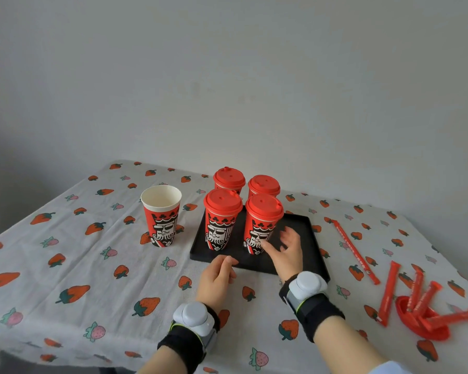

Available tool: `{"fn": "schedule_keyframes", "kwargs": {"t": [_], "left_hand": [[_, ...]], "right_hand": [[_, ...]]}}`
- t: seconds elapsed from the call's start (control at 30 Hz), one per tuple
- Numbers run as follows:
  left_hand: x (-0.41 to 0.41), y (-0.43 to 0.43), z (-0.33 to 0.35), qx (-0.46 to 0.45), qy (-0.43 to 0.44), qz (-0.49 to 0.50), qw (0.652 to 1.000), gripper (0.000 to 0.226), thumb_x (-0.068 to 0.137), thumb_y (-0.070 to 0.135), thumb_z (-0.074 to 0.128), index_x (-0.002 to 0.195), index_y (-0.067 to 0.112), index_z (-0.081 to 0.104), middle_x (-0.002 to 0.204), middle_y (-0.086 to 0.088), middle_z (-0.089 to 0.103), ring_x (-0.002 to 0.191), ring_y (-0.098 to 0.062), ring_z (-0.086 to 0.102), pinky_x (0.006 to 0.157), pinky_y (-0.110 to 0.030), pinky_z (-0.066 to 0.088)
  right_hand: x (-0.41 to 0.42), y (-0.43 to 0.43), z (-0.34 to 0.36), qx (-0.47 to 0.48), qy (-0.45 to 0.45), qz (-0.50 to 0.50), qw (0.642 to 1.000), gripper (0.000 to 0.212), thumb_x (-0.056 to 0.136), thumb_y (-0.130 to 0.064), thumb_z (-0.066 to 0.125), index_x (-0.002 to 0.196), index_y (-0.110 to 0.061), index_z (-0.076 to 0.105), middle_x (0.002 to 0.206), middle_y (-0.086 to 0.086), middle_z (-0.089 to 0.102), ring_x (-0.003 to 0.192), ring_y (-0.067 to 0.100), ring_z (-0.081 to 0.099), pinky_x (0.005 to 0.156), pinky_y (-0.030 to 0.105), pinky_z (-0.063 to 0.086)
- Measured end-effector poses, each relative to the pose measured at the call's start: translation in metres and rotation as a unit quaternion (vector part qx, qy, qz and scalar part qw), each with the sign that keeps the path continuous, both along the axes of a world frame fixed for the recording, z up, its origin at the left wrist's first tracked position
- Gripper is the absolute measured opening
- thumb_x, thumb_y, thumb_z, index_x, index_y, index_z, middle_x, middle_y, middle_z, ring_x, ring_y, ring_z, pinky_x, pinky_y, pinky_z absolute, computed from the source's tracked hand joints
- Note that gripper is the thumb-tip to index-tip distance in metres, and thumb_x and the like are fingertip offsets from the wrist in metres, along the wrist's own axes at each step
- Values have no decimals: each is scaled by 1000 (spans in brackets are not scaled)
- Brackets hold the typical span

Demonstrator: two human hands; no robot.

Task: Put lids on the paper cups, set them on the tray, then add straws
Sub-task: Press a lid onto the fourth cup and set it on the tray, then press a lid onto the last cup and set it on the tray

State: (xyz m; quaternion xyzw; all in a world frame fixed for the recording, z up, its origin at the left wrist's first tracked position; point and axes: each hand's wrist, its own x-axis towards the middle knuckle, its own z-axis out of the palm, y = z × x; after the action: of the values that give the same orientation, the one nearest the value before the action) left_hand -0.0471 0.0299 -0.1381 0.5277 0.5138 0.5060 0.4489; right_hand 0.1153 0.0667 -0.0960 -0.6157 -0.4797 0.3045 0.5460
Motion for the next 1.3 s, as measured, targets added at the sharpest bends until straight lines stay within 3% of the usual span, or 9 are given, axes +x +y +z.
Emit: {"fn": "schedule_keyframes", "kwargs": {"t": [0.17, 0.37, 0.5, 0.57, 0.67, 0.8, 0.93, 1.1, 1.3], "left_hand": [[2, -4, 4, 7, -5, 13, 1000, 23, 94, 32, 44, 80, 27, 61, 69, 1, 61, 60, 4, 55, 61, -12, 45], [1, -11, 15, 28, -37, 68, 997, 3, 91, 22, 56, 91, 21, 58, 81, -2, 63, 66, 1, 63, 61, -11, 49], [-27, -8, 29, 19, -99, 180, 979, 22, 87, 24, 61, 107, 16, 55, 97, -9, 63, 94, -27, 61, 81, -43, 52], [-55, 1, 40, 24, -147, 274, 950, 38, 84, 26, 66, 117, 18, 49, 102, -3, 60, 100, -26, 59, 78, -35, 51], [-96, 21, 53, 6, -143, 350, 926, 75, 75, 26, 76, 136, 18, 32, 132, -11, 47, 117, -25, 50, 91, -34, 45], [-128, 52, 58, -40, 19, 220, 974, 108, 65, 23, 84, 146, 20, 11, 151, -12, 28, 136, -29, 33, 109, -46, 33], [-135, 69, 57, -35, 73, 156, 984, 101, 62, 25, 84, 142, 19, 23, 141, -10, 44, 127, -29, 44, 98, -41, 40], [-124, 49, 50, 20, 37, 222, 974, 82, 65, 25, 83, 133, 20, 38, 132, -8, 53, 112, -21, 51, 87, -35, 43], [-96, -1, 41, 110, 29, 199, 973, 71, 74, 31, 75, 131, 17, 37, 131, -7, 49, 117, -22, 50, 92, -36, 44]], "right_hand": [[7, -49, -15, 31, -56, 41, 997, 32, 76, -10, 71, 94, -32, 58, 92, -7, 64, 82, -2, 60, 68, 7, 47], [12, -70, -39, -43, -160, 136, 977, 24, 79, -15, 68, 81, -36, 58, 82, -13, 65, 76, -4, 60, 65, 5, 45], [14, -65, -46, -31, -179, 137, 974, 26, 77, -15, 70, 79, -38, 57, 81, -12, 65, 76, -1, 61, 63, 9, 47], [14, -64, -50, -26, -189, 142, 971, 27, 77, -16, 70, 79, -39, 57, 80, -12, 65, 76, -2, 60, 62, 10, 47], [14, -62, -52, -17, -209, 138, 968, 28, 76, -18, 71, 78, -41, 55, 80, -14, 63, 75, 0, 60, 61, 11, 47], [13, -62, -52, -8, -213, 133, 968, 29, 77, -17, 70, 77, -41, 54, 79, -14, 63, 74, 3, 60, 60, 11, 47], [13, -62, -50, 1, -204, 126, 971, 29, 78, -13, 69, 76, -39, 55, 78, -14, 63, 74, 4, 60, 61, 10, 47], [12, -63, -48, -5, -195, 129, 972, 18, 80, -14, 67, 80, -30, 58, 78, -13, 62, 73, 4, 59, 62, 8, 47], [11, -64, -44, -13, -187, 134, 973, 16, 80, -15, 65, 81, -30, 59, 78, -13, 62, 73, 5, 59, 63, 8, 46]]}}
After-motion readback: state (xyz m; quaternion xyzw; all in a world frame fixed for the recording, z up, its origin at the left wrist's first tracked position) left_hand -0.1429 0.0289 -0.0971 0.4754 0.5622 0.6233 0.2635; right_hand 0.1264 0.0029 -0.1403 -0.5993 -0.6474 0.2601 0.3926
